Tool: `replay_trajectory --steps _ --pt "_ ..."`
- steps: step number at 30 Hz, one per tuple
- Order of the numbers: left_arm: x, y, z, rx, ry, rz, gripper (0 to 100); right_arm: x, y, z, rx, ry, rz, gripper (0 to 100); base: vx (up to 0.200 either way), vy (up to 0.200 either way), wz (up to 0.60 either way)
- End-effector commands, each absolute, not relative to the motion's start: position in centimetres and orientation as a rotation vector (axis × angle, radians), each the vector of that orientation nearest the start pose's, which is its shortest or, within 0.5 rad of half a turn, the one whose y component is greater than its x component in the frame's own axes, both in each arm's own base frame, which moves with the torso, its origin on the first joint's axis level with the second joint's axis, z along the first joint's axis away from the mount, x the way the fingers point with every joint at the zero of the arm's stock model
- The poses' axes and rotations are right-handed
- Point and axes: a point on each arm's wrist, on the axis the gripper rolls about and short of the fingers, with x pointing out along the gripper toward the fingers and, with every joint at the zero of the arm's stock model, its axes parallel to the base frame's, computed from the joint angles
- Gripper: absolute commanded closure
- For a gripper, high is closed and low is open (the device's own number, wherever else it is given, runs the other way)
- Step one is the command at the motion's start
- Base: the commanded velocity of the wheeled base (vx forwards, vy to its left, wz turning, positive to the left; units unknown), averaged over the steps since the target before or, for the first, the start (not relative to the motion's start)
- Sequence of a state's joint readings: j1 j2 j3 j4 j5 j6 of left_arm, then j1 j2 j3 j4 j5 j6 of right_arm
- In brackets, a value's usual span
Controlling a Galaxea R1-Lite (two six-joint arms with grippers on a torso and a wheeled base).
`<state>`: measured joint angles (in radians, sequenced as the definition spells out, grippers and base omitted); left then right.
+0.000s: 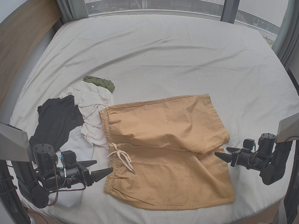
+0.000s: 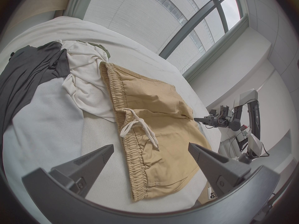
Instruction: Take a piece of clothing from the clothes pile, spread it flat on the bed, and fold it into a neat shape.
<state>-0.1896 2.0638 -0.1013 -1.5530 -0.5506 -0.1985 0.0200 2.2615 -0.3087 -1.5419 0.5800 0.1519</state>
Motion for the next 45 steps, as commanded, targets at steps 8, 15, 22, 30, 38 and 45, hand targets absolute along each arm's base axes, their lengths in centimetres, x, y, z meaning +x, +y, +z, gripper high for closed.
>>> replay_trajectory --steps 8,15,22,30,38,45 --pt "23.0 -5.6 3.4 -0.261 0.484 -0.688 0 28.9 2.8 -0.8 0.263 0.473 0.59 100 0.0 0.0 0.0" --pt "22.9 -5.6 3.3 -0.262 0.49 -0.687 0 29.3 2.4 -0.4 0.26 0.449 0.573 100 0.0 0.0 0.0" --pt "22.6 -5.6 2.6 -0.267 0.528 -0.682 0 29.1 1.0 0.9 0.252 0.402 0.529 100 0.0 0.0 0.0" --pt "22.3 -5.5 2.0 -0.273 0.567 -0.676 0 29.2 -0.1 0.9 0.255 0.396 0.494 100 0.0 0.0 0.0" --pt "21.8 -5.4 1.5 -0.278 0.605 -0.673 0 29.1 -0.1 0.9 0.255 0.399 0.492 100 0.0 0.0 0.0" --pt "20.7 -5.3 1.0 -0.228 0.638 -0.701 0 29.1 -0.5 0.6 0.229 0.399 0.485 100 0.0 0.0 0.0"
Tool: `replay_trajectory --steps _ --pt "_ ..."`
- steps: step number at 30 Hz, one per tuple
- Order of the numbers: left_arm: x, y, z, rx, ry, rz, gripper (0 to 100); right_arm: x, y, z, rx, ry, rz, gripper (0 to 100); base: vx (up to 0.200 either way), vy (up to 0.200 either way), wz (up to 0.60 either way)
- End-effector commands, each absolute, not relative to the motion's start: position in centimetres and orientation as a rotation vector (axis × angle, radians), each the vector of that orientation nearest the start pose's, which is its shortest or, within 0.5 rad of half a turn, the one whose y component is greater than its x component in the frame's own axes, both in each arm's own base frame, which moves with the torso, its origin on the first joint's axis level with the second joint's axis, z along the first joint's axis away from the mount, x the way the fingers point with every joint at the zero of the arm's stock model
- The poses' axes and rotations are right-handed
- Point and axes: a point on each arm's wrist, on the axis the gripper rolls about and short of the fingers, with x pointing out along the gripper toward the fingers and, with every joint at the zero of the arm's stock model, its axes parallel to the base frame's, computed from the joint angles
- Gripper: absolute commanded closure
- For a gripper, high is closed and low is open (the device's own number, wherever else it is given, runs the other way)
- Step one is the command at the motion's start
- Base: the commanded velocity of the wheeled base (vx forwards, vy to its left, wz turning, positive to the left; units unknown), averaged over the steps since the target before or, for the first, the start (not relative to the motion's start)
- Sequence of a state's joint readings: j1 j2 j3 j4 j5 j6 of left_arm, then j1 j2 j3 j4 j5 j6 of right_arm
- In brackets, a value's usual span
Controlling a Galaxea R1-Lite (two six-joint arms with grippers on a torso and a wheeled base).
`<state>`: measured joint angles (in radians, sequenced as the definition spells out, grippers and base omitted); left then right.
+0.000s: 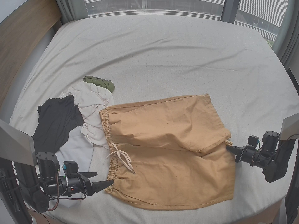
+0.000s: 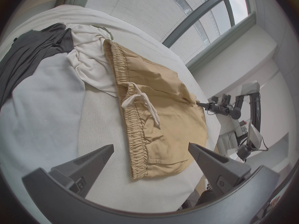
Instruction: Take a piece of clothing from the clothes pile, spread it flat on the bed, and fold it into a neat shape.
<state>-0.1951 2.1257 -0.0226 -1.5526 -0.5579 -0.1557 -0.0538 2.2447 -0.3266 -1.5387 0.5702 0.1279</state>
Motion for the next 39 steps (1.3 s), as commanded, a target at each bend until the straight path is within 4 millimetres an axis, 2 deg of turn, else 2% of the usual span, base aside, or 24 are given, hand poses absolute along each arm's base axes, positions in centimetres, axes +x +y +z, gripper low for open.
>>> replay_trajectory --steps 1,12,21,25,35,36,39 --pt "20.7 -5.4 0.7 -0.22 0.646 -0.706 0 29.1 -0.5 0.6 0.227 0.396 0.483 0 0.0 0.0 0.0" --pt "20.7 -5.5 -0.9 -0.218 0.718 -0.71 0 29.1 -0.8 1.8 0.216 0.357 0.472 0 0.0 0.0 0.0" --pt "20.4 -6.2 -2.3 -0.237 0.796 -0.723 0 29.1 -0.9 1.9 0.214 0.351 0.471 0 0.0 0.0 0.0" --pt "20.8 -6.4 -3.0 -0.238 0.813 -0.727 0 29.2 -0.9 2.0 0.213 0.346 0.472 0 0.0 0.0 0.0" --pt "22.3 -6.8 -3.2 -0.27 0.776 -0.716 0 29.2 -1.1 1.9 0.214 0.347 0.465 0 0.0 0.0 0.0" --pt "22.4 -6.8 -3.2 -0.275 0.774 -0.715 100 29.2 -1.1 2.0 0.214 0.346 0.466 0 0.0 0.0 0.0" --pt "22.5 -6.9 -3.1 -0.28 0.769 -0.714 100 29.1 -1.1 1.9 0.215 0.35 0.465 0 0.0 0.0 0.0"
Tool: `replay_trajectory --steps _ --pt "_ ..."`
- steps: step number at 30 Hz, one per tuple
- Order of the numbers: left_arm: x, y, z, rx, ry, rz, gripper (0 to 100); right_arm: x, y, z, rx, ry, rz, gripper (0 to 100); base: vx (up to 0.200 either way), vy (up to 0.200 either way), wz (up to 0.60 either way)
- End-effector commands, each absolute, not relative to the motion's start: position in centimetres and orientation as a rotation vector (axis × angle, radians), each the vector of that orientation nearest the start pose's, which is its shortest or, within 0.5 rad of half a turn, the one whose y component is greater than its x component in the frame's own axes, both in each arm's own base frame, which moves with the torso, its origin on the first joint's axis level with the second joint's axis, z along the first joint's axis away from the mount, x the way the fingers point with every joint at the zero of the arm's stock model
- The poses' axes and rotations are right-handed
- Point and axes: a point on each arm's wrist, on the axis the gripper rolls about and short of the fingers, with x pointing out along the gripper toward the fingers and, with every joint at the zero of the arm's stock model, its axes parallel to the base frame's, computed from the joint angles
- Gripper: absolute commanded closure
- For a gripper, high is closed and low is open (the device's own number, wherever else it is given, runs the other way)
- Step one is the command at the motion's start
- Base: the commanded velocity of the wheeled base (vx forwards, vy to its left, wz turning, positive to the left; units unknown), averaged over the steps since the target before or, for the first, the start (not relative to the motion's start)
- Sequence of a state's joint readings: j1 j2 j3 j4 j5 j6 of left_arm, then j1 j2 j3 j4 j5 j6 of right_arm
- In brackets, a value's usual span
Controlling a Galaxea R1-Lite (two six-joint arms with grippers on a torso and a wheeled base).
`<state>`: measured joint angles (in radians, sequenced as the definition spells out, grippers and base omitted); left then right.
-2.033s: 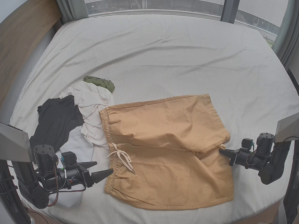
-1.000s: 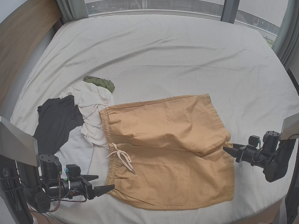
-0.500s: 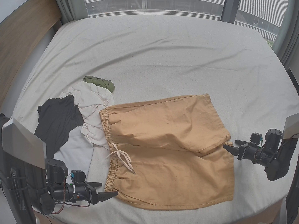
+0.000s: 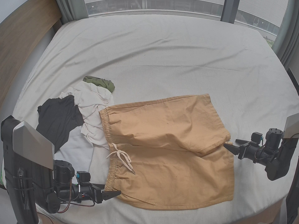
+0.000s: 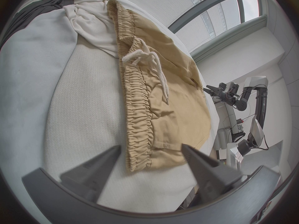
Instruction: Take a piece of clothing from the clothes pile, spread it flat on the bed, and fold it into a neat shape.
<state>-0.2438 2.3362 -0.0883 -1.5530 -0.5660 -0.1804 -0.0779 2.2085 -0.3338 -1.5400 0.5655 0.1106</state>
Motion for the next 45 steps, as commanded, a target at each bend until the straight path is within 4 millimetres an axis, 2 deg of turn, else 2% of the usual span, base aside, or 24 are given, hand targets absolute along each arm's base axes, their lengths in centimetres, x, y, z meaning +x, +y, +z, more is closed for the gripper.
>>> replay_trajectory --steps 1,5,13,30,32,36,45 --pt "22.6 -6.9 -3.1 -0.279 0.767 -0.713 100 29.1 -1.1 1.9 0.214 0.35 0.466 0 0.0 0.0 0.0" --pt "22.7 -6.8 -3.1 -0.28 0.765 -0.713 100 28.8 -1.0 2.0 0.214 0.354 0.467 0 0.0 0.0 0.0" --pt "22.7 -6.9 -3.1 -0.278 0.76 -0.714 100 26.1 -0.8 1.5 0.217 0.438 0.465 0 0.0 0.0 0.0" --pt "22.7 -6.9 -3.1 -0.271 0.761 -0.716 100 22.4 -0.5 0.1 0.222 0.585 0.472 0 0.0 0.0 0.0" --pt "22.7 -6.9 -3.1 -0.27 0.759 -0.717 100 21.3 -0.2 -0.1 0.218 0.627 0.481 0 0.0 0.0 0.0" --pt "22.5 -7.1 -3.1 -0.267 0.765 -0.725 100 20.8 -0.2 -0.5 0.232 0.696 0.481 0 0.0 0.0 0.0" --pt "22.5 -7.4 -3.1 -0.262 0.767 -0.735 100 18.7 0.7 0.3 0.235 0.835 0.518 0 0.0 0.0 0.0"
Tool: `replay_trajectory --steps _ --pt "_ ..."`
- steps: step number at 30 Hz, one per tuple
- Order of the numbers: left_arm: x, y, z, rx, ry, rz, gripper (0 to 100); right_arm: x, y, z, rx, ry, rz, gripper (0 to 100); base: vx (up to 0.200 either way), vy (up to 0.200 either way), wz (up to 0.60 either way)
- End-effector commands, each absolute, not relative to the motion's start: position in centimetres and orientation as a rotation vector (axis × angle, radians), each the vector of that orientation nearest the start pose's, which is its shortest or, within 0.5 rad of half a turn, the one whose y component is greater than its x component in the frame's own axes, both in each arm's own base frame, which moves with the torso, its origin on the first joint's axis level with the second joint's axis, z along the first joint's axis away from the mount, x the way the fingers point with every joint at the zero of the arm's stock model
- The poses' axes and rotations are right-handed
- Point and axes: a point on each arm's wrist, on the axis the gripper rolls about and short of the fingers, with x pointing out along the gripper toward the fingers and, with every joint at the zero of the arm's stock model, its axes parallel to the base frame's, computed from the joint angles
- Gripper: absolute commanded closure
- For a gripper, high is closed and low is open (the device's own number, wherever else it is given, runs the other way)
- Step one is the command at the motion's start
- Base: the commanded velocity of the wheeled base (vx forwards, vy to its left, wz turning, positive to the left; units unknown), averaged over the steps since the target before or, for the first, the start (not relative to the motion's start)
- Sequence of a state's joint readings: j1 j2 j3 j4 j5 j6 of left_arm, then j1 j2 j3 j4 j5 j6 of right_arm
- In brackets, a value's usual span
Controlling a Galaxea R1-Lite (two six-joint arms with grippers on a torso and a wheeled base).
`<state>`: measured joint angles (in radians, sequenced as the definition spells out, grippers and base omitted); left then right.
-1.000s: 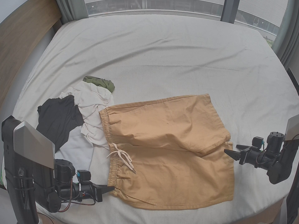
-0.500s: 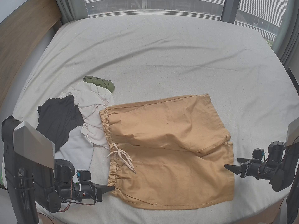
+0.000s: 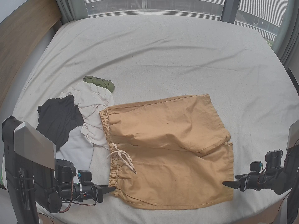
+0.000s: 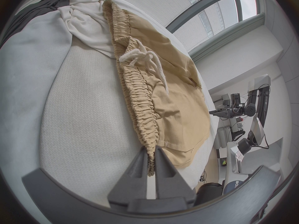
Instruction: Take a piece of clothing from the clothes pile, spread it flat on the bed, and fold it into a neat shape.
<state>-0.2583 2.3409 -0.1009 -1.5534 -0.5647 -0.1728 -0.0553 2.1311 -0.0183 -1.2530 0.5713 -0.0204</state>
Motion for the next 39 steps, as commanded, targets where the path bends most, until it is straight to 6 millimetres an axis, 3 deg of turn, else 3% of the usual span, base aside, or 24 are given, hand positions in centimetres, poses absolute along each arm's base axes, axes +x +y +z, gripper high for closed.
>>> replay_trajectory --steps 1,7,21,35,36,39 --pt "22.4 -7.5 -3.1 -0.26 0.768 -0.739 100 18.4 0.8 0.4 0.238 0.857 0.523 0 0.0 0.0 0.0" --pt "22.5 -7.5 -3.1 -0.261 0.767 -0.74 100 17.4 0.9 0.2 0.246 0.941 0.529 0 0.0 0.0 0.0" --pt "22.5 -7.5 -3.1 -0.261 0.766 -0.742 100 17.2 -0.2 -3.0 0.338 1.109 0.451 0 0.0 0.0 0.0" --pt "22.4 -7.5 -3.1 -0.261 0.766 -0.742 100 18.2 0.6 -5.0 0.337 1.103 0.481 0 0.0 0.0 0.0" --pt "22.4 -7.5 -3.1 -0.261 0.766 -0.742 100 18.2 0.6 -5.0 0.337 1.103 0.481 100 0.0 0.0 0.0" --pt "22.4 -7.5 -3.1 -0.26 0.764 -0.743 100 18.1 0.6 -4.9 0.344 1.105 0.49 100 0.0 0.0 0.0"
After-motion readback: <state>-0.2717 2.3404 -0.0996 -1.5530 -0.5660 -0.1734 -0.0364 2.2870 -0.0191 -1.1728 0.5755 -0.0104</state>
